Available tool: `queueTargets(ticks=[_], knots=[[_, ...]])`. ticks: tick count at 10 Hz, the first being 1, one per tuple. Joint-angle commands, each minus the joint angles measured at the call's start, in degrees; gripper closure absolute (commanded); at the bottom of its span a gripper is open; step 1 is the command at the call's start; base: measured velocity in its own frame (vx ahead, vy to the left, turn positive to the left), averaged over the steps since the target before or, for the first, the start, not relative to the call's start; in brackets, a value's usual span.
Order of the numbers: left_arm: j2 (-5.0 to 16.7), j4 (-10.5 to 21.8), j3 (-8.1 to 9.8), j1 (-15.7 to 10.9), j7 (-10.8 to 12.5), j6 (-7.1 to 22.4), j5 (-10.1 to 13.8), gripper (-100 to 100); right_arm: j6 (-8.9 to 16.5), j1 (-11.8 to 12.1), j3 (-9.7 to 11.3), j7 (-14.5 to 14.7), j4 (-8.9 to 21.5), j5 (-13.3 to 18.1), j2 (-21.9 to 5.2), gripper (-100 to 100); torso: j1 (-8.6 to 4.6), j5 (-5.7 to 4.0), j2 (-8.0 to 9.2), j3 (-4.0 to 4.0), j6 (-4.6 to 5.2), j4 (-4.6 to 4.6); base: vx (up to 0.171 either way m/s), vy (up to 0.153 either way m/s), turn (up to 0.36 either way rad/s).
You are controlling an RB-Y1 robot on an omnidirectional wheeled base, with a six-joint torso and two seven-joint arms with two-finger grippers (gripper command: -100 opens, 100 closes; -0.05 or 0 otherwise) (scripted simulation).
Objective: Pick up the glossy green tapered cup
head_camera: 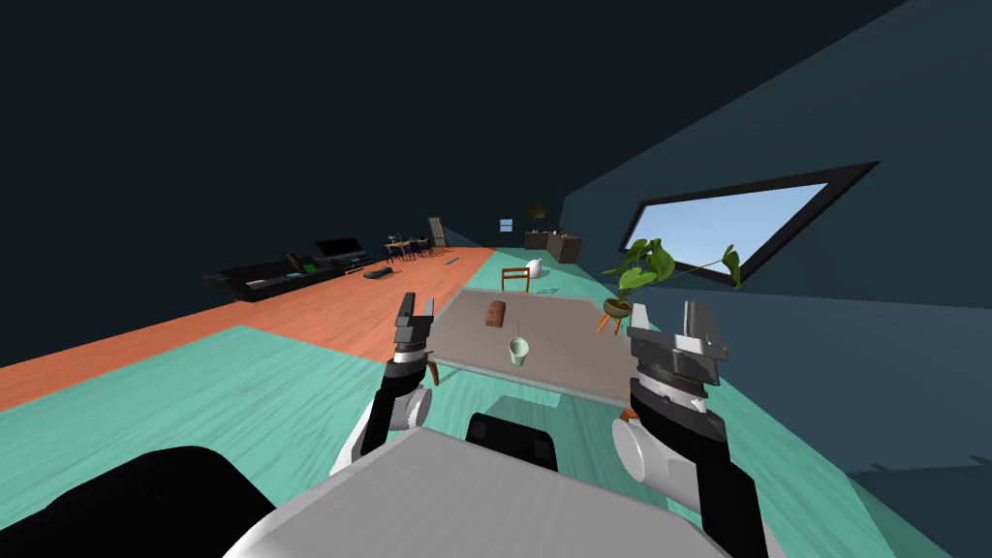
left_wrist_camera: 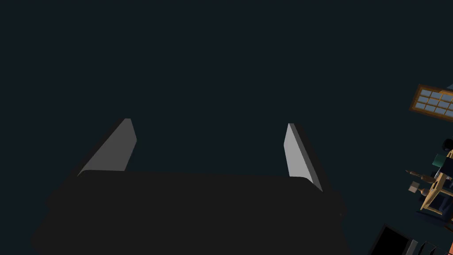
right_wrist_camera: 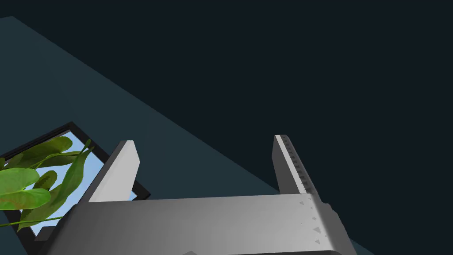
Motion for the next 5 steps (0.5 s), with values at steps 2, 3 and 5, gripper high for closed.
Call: queueTargets(ticks=[2, 3, 5], knots=[[0.0, 0.0, 0.00, 0.0, 0.0, 0.0, 0.0, 0, 0.8, 0.1, -0.1, 0.0, 0.8, 2.2, -4.0, -100, -0.04, -0.01, 0.02, 0.01, -0.01, 0.00, -0.016, -0.017, 0.087], [0.0, 0.0, 0.00, 0.0, 0.0, 0.0, 0.0, 0, 1.4, 0.2, -0.1, 0.1, 1.3, 3.6, -5.8, -100, -0.11, -0.02, 0.07, 0.04, -0.01, 0.01, -0.035, -0.044, 0.135], [0.0, 0.0, 0.00, 0.0, 0.0, 0.0, 0.0, 0, 2.9, 0.4, -0.3, 0.1, 2.6, 7.1, -9.3, -100, -0.25, -0.05, 0.15, 0.08, -0.01, 0.03, -0.044, -0.062, 0.159]])
